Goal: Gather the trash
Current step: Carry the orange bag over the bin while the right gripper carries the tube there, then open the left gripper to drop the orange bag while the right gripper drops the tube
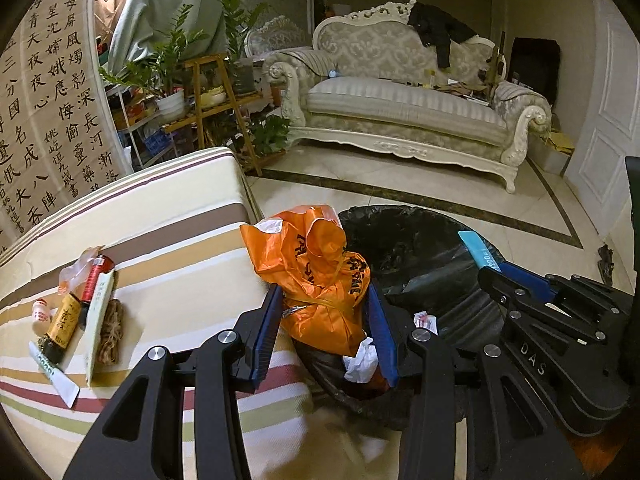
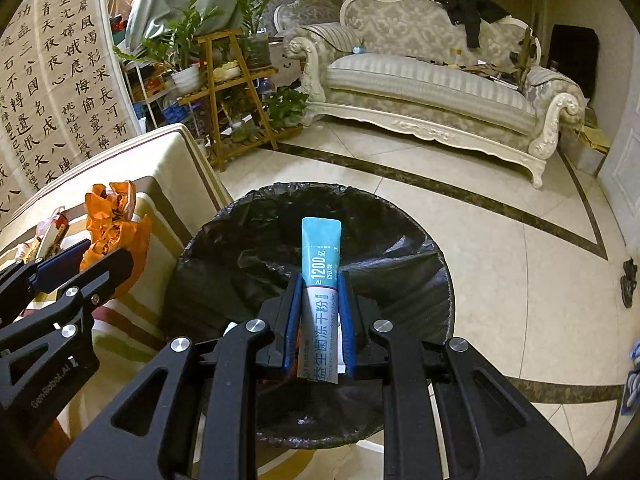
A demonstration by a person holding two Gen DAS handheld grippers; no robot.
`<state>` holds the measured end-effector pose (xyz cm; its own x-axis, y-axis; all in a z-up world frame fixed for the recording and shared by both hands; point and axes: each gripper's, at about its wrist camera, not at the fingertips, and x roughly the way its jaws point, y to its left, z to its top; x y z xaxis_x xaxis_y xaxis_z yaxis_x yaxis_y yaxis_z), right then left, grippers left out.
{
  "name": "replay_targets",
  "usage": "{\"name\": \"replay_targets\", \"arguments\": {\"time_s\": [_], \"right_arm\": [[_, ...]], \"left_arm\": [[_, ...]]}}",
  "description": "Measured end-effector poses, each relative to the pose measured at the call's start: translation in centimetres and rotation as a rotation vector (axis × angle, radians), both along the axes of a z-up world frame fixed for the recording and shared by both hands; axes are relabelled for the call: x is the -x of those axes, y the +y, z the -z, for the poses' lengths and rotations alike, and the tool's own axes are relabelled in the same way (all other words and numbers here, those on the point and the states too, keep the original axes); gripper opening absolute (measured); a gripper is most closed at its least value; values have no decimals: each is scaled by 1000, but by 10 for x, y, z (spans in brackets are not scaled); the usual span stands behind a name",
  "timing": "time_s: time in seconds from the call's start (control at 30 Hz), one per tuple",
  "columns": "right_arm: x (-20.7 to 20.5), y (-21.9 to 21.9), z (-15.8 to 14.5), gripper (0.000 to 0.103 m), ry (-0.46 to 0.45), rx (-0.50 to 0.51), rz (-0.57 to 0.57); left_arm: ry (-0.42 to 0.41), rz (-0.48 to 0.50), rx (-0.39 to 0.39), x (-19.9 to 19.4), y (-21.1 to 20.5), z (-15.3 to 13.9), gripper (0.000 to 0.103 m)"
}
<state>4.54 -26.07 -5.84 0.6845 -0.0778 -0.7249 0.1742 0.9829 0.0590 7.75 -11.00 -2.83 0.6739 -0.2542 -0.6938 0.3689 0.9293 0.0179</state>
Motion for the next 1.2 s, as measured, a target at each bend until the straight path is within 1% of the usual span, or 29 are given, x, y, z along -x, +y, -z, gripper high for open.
{"name": "replay_targets", "arguments": {"time_s": [0.17,0.2,0.27,0.3,0.5,0.57,0.63,0.77,0.83,0.97,1.07,1.2], "right_arm": [[-4,-3,2,20,5,-3,10],[-5,-4,3,20,6,-4,11],[-6,-3,3,29,8,-4,17],[-5,-3,3,34,5,-5,22],[-4,-6,2,36,0,-4,37],[-2,-7,1,38,-4,-1,42],[-1,-7,-1,45,-9,3,46],[0,-8,-3,47,-14,7,56],[0,-7,-4,52,-14,9,59],[0,-5,-5,54,-14,11,59],[1,-3,-6,60,-16,13,57],[2,7,-10,61,-20,16,43]], "left_arm": [[4,-3,-4,-3,-5,1,44],[7,-6,-3,-5,-5,1,45],[18,-10,2,-7,-5,3,54],[21,-12,5,-7,-4,3,60],[19,-19,15,-8,-2,2,66],[15,-25,18,-8,-2,1,68],[9,-33,20,-8,0,0,71],[2,-50,20,-6,6,-2,74],[3,-61,22,-6,10,-3,75],[-3,-90,24,-5,19,-6,76],[-7,-107,18,-4,25,-7,77],[-5,-130,18,-1,35,-9,77]]}}
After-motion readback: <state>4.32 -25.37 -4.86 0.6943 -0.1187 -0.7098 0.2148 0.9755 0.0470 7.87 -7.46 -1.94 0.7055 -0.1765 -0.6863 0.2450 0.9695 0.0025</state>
